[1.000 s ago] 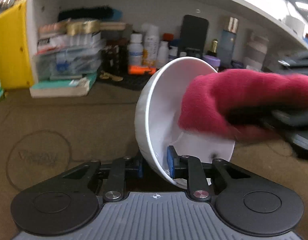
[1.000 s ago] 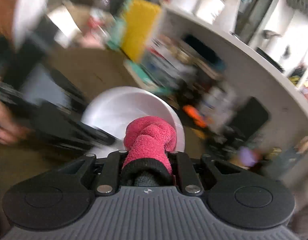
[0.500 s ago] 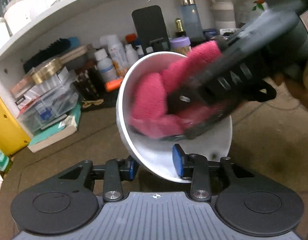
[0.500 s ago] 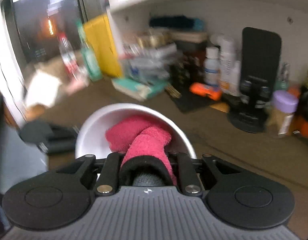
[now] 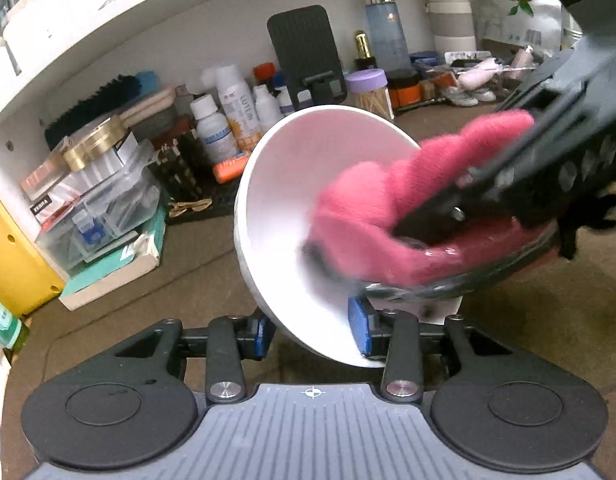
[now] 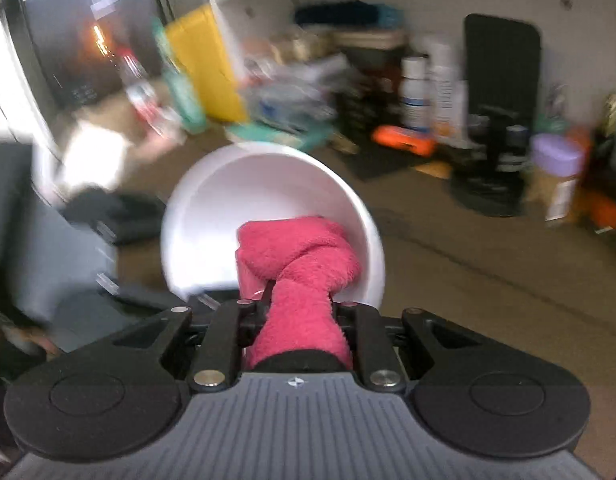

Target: Clean bowl

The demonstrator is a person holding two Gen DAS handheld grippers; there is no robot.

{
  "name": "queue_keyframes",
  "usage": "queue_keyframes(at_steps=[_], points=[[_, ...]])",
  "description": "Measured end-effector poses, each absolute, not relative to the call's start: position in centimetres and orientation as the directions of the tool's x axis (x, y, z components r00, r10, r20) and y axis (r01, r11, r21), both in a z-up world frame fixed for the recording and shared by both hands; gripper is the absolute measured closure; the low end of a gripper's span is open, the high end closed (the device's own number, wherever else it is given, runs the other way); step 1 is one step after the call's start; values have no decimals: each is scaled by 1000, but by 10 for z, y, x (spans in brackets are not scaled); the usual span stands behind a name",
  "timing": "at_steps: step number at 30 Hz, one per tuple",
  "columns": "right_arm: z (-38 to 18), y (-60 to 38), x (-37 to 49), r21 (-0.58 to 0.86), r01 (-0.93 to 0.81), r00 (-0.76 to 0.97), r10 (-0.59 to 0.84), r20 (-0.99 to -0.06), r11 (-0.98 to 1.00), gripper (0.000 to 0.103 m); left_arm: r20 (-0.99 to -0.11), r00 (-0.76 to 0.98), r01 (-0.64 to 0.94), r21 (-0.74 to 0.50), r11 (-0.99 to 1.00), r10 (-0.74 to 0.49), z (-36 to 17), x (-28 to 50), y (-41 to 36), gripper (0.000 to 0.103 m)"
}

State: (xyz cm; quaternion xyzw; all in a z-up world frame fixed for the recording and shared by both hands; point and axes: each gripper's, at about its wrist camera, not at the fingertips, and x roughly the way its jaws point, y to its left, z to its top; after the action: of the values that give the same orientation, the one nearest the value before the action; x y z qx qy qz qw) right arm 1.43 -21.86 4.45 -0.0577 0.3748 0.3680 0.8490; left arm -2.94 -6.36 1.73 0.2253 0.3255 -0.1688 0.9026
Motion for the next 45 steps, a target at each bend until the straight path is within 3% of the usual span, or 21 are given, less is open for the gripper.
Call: queue_keyframes(at_steps=[3, 7, 12, 14, 20, 21, 26, 30, 39, 45], points=[[44, -202, 4, 29, -682, 516, 509, -689, 730, 85, -671, 726, 452, 300, 840, -151, 18, -29, -66, 63], [36, -162, -23, -326, -668, 681, 373, -630, 669, 85, -687, 710, 465, 286, 838, -159, 20, -29, -64, 61], [18, -140, -32, -566, -572, 815, 331, -476, 594, 86, -702, 689, 464, 234, 854, -182, 19, -26, -57, 60], [12, -133, -39, -654, -483, 876, 325, -357, 583, 87, -702, 687, 461, 225, 858, -186, 19, -26, -55, 60], [44, -150, -72, -602, -362, 921, 373, -112, 712, 88, -708, 681, 434, 184, 882, -187, 20, -21, -53, 60], [47, -153, -72, -587, -367, 920, 376, -113, 722, 88, -707, 683, 428, 183, 885, -183, 20, -20, -53, 60], [82, -192, -61, -356, -459, 888, 422, -181, 814, 87, -704, 691, 409, 194, 891, -164, 18, -16, -56, 56], [76, -205, -47, -313, -486, 871, 422, -252, 816, 87, -700, 699, 402, 219, 889, -144, 18, -15, -60, 54], [38, -212, -64, -265, -526, 842, 450, -298, 808, 87, -683, 723, 382, 273, 883, -102, 17, -17, -69, 51], [21, -214, -73, -184, -596, 771, 493, -403, 781, 87, -676, 731, 378, 287, 880, -94, 17, -18, -70, 49]])
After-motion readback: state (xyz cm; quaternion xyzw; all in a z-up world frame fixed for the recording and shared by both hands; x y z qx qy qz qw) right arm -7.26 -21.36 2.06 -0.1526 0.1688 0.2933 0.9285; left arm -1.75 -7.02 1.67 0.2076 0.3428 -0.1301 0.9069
